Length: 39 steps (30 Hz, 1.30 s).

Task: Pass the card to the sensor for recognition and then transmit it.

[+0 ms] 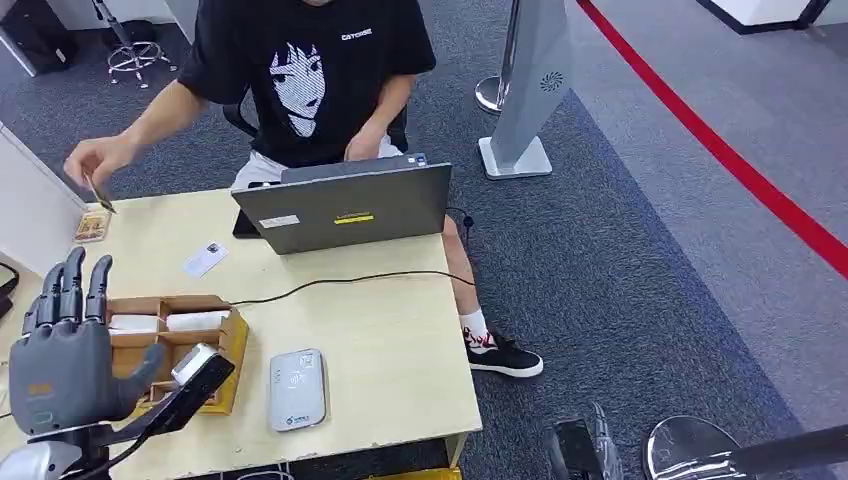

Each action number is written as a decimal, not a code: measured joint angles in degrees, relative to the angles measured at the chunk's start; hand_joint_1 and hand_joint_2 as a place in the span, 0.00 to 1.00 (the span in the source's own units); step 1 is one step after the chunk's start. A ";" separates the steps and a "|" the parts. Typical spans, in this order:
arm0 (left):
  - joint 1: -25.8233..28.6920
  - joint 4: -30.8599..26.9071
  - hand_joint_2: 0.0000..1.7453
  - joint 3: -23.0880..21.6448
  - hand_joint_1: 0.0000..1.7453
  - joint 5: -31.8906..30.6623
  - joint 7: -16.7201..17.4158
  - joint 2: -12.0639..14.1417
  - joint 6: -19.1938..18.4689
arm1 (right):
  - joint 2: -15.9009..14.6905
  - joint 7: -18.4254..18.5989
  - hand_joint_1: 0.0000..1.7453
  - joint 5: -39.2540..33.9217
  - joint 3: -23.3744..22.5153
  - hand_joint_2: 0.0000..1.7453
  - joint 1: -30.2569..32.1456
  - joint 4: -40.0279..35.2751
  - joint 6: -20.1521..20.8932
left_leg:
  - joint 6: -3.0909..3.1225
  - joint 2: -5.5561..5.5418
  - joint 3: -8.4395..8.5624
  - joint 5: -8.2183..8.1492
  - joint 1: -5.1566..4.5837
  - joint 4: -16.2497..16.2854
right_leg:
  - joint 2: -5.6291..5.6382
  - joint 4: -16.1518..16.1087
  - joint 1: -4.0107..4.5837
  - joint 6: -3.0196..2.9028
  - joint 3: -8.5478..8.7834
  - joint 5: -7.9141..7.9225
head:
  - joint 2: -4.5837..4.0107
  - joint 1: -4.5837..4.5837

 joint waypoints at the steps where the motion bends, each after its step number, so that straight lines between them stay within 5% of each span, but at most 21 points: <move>1: 0.53 -0.15 1.00 0.00 0.00 0.55 -0.70 -0.07 -0.57 | 0.04 -0.16 0.00 0.11 -0.20 1.00 0.35 -0.39 0.11 | 0.00 0.00 0.00 0.00 0.00 0.00 | 0.00 0.00 0.00 0.00 0.00 0.00 | 0.00 0.02; 4: 2.52 -1.16 1.00 -1.65 0.00 -0.54 -2.51 1.26 -6.55 | 0.09 -5.36 0.00 2.46 -2.72 1.00 0.31 -0.48 2.38 | -0.01 0.01 -0.01 -0.01 0.00 0.00 | 0.02 0.00 0.00 0.00 -0.03 0.00 | 0.00 0.02; 7: 4.71 -1.57 1.00 -7.26 0.00 -3.85 -0.02 5.89 -6.91 | 0.06 -10.61 0.00 4.09 -7.35 1.00 -1.34 1.67 3.26 | -0.01 -0.01 -0.04 -0.02 0.00 0.00 | -0.01 0.00 0.00 0.02 -0.02 -0.02 | 0.00 0.00; 15: 6.92 -2.25 1.00 -14.89 0.00 -5.31 3.43 14.12 -8.13 | -0.20 -12.94 0.00 2.58 -11.08 1.00 -3.39 6.27 2.78 | -0.01 -0.07 -0.05 0.00 0.02 -0.02 | -0.07 0.00 0.01 0.02 0.00 -0.01 | 0.00 0.02; 29: 7.50 -1.31 1.00 -16.28 0.00 -6.91 3.94 15.04 -11.06 | -0.59 -14.54 0.00 0.68 -11.72 1.00 -5.70 10.08 2.86 | 0.00 -0.09 -0.08 0.00 0.01 -0.02 | -0.07 0.00 0.01 0.02 0.01 -0.01 | 0.00 0.02; 39: 10.65 1.49 1.00 -8.76 0.00 -4.53 2.54 12.76 -5.33 | -0.63 -14.54 0.00 -1.49 -11.71 1.00 -5.83 10.47 2.51 | 0.00 -0.08 -0.06 0.00 0.02 -0.02 | -0.05 0.00 0.01 0.02 0.01 -0.02 | 0.00 0.00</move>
